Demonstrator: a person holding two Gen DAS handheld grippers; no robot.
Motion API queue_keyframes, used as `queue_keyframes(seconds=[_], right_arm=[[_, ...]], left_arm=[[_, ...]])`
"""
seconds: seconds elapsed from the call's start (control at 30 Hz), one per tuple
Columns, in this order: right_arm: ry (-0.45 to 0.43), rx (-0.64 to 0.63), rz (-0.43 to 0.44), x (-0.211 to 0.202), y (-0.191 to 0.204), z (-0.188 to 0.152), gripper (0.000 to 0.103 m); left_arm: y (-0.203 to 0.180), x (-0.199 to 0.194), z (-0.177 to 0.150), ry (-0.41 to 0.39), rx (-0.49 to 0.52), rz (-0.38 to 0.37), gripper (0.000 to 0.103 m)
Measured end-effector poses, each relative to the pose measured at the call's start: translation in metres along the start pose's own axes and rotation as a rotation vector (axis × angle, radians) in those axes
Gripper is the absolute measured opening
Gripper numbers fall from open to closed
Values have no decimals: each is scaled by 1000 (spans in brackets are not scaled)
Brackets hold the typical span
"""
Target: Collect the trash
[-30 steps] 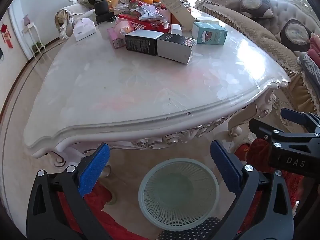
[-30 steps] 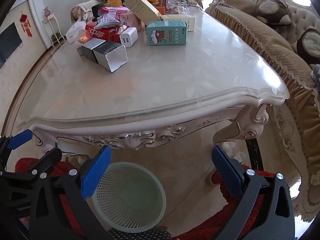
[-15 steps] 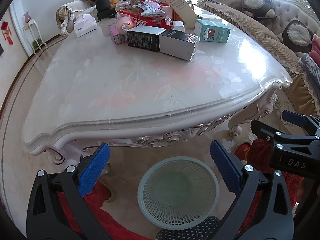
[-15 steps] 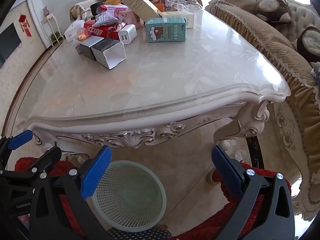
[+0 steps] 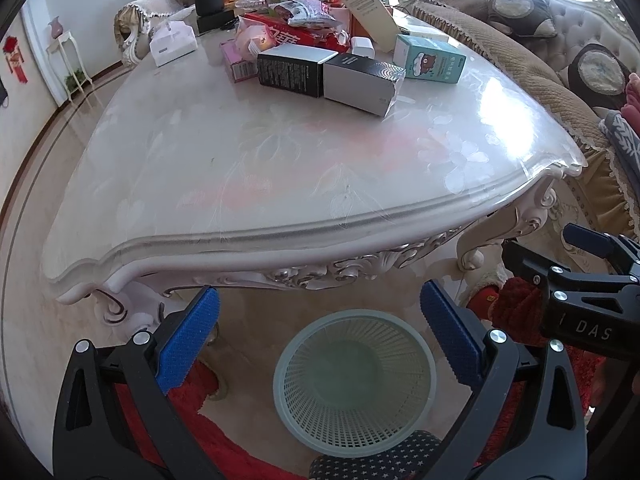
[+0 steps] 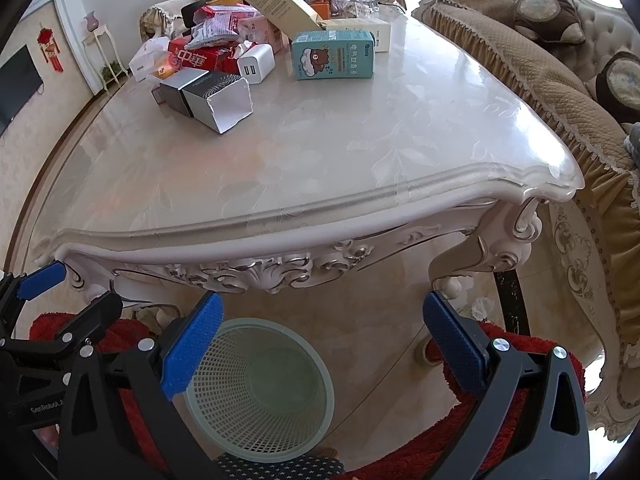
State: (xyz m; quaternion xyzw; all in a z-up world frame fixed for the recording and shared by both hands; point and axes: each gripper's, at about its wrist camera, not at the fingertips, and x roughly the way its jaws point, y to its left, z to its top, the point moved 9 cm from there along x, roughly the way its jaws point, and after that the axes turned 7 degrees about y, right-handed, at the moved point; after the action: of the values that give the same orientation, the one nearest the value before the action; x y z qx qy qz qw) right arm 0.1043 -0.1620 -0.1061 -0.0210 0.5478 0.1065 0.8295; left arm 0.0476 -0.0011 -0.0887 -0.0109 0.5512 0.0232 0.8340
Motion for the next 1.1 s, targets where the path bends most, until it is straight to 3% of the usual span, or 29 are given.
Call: queue_keyframes(seconds=[1.1], right_arm=[[-7,-8,-1,-4,3,1,96]], left_arm=[[-1,-2,-3,1,6,4,97]])
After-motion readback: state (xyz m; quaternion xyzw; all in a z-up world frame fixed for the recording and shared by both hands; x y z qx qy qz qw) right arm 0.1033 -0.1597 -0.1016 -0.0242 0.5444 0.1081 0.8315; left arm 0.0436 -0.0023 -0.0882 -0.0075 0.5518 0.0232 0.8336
